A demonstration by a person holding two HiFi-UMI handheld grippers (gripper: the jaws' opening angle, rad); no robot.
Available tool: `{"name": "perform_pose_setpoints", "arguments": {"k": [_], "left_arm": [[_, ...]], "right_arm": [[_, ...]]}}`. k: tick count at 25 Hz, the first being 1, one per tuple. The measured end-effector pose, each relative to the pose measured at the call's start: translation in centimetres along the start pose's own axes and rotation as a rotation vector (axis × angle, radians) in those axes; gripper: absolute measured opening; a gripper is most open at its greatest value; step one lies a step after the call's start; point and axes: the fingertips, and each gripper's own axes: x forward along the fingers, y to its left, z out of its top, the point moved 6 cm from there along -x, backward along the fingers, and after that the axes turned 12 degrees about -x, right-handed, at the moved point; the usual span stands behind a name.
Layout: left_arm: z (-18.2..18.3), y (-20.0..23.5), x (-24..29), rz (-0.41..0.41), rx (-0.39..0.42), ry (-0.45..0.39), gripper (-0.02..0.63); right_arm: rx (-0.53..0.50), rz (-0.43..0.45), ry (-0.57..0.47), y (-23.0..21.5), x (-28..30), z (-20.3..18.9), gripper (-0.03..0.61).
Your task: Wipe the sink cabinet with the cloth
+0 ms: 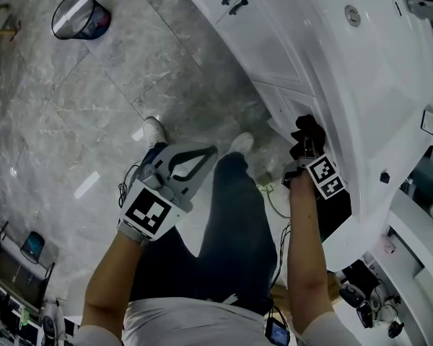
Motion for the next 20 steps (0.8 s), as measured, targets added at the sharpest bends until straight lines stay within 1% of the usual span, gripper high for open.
{"name": "perform_pose_setpoints", "arguments": {"k": [5,11,13,17,18,20], "left_arm": [[0.3,0.9,-0.4,0.014,-0.001,-0.007,0.011],[0.8,1.8,-0.7,0.02,-0.015,-0.015,0.011],[0.8,2.0,-0.7,0.014,-0.006,0.001,0.011],[0.4,2.4,-0.4,0.004,0.01,0.037,0.011],[0.3,2.5,-0.3,0.0,0.015,0.048,0.011],[0.0,2.6,0.0,-0.012,0.035,0.075,0.011]], "right_arm": [[-0.024,0.052,0.005,2.8,2.1,1.1,0.087],[-0.001,0.059,-0.012,4.3,3.4,1.1,0.087],[0.045,0.075,-0.034,4.3,3.7,0.4,0.087],[0.211,0.108,-0.022,4.7,5.1,-2.6,0.087],[0.249,0.108,-0.022,4.7,5.5,-3.4,0.087],[0.322,0.083,-0.059,4.2,6.1,-4.6,0.087]]}}
